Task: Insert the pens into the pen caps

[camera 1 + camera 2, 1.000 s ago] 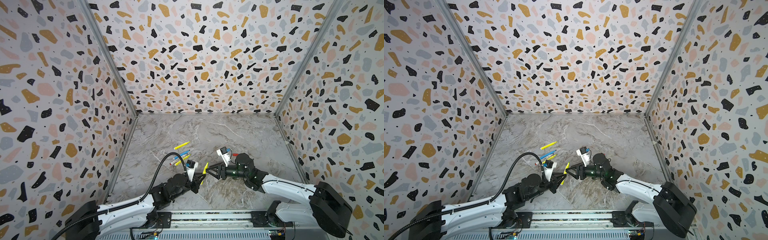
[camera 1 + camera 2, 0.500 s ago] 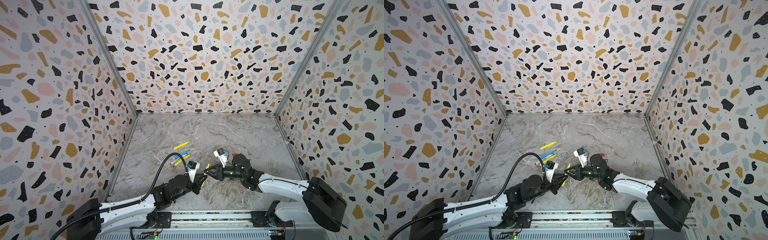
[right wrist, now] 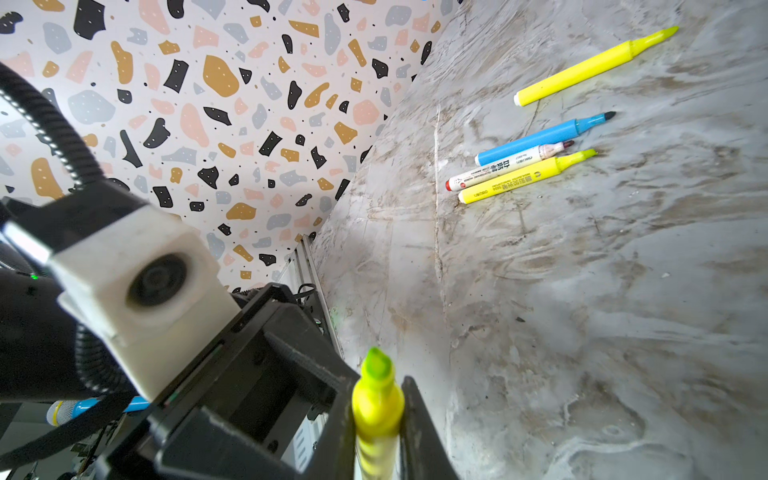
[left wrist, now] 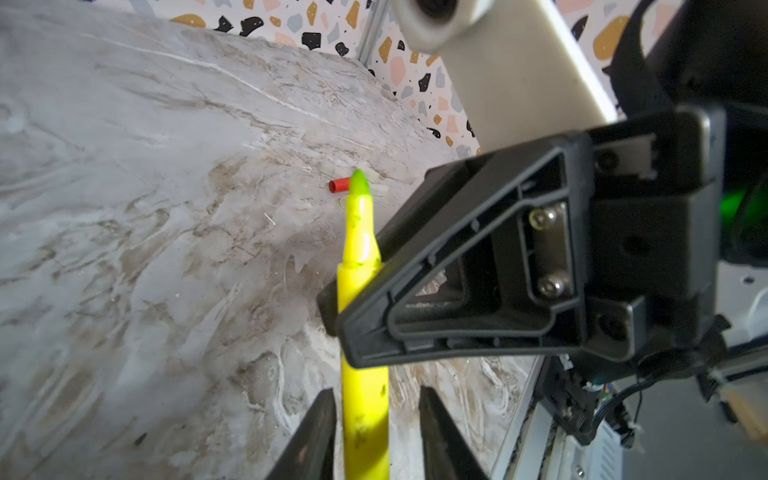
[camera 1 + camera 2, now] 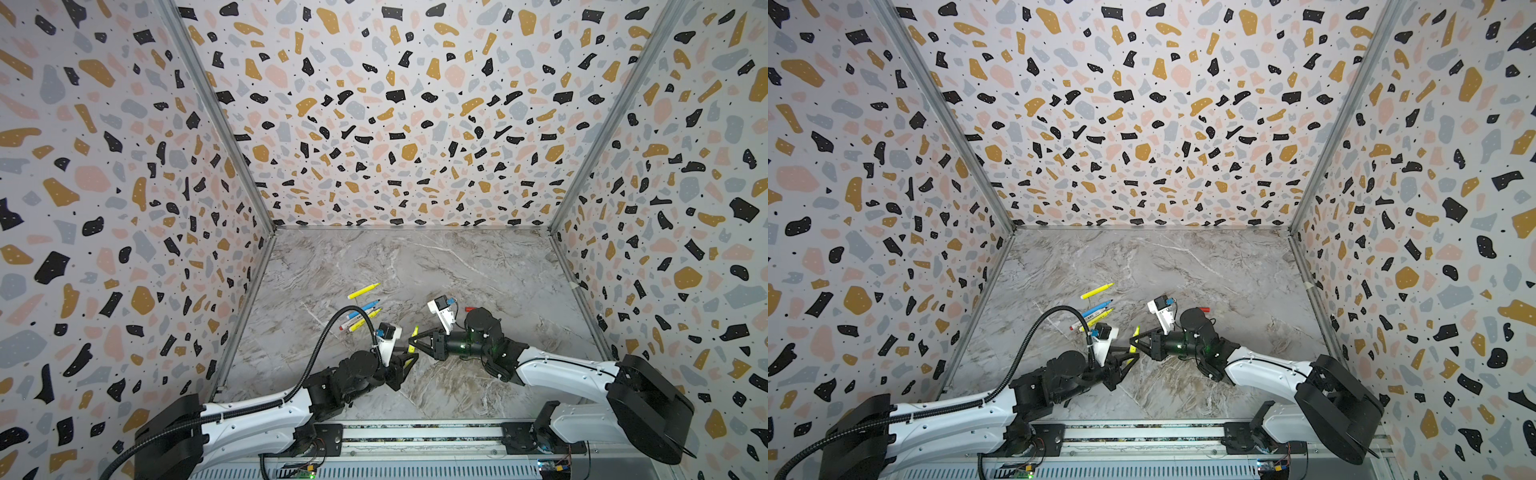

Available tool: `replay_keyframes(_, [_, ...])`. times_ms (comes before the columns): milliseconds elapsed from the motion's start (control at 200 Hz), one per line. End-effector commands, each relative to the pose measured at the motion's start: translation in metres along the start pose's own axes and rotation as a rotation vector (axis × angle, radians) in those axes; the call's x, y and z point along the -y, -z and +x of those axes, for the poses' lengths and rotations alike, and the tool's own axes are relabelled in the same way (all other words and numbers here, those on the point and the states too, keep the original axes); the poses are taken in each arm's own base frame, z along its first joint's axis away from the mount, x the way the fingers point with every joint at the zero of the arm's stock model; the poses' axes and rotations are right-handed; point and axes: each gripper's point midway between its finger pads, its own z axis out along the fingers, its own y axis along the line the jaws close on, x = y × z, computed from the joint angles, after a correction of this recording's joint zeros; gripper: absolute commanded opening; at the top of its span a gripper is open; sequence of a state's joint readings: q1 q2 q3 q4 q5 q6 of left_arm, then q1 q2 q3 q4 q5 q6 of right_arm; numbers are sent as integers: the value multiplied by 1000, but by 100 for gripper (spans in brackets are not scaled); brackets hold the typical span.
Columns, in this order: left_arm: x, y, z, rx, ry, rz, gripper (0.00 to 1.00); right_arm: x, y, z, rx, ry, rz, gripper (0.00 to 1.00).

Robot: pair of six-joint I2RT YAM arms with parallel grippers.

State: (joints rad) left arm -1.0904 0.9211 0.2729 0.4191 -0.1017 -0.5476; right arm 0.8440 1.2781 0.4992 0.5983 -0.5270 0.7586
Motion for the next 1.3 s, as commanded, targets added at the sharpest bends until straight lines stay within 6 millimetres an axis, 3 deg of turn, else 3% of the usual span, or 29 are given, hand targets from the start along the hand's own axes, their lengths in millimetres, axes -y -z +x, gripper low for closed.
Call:
replay_keyframes(0, [9, 1, -15, 35, -1, 16, 45, -22, 6, -20, 60, 49, -47, 7])
replay_keyframes(175, [10, 1, -16, 39, 1, 16, 44, -25, 6, -19, 53, 49, -59, 7])
replay_keyframes(676, [3, 5, -25, 81, 2, -29, 3, -20, 7, -12, 46, 35, -57, 8])
replay_keyframes(781, [-1, 8, -26, 92, 5, -47, 1, -17, 8, -12, 49, 28, -35, 18])
replay_keyframes(886, [-4, 9, -25, 90, 3, -62, 0, -11, 9, -13, 56, 24, 2, 41])
replay_keyframes(996, [-7, 8, -22, 80, 5, -72, 0, -6, 12, -13, 61, 20, 35, 56])
replay_keyframes(1297, [-8, 8, -20, 63, -12, -86, 0, 7, 33, -23, 129, 25, 142, 62])
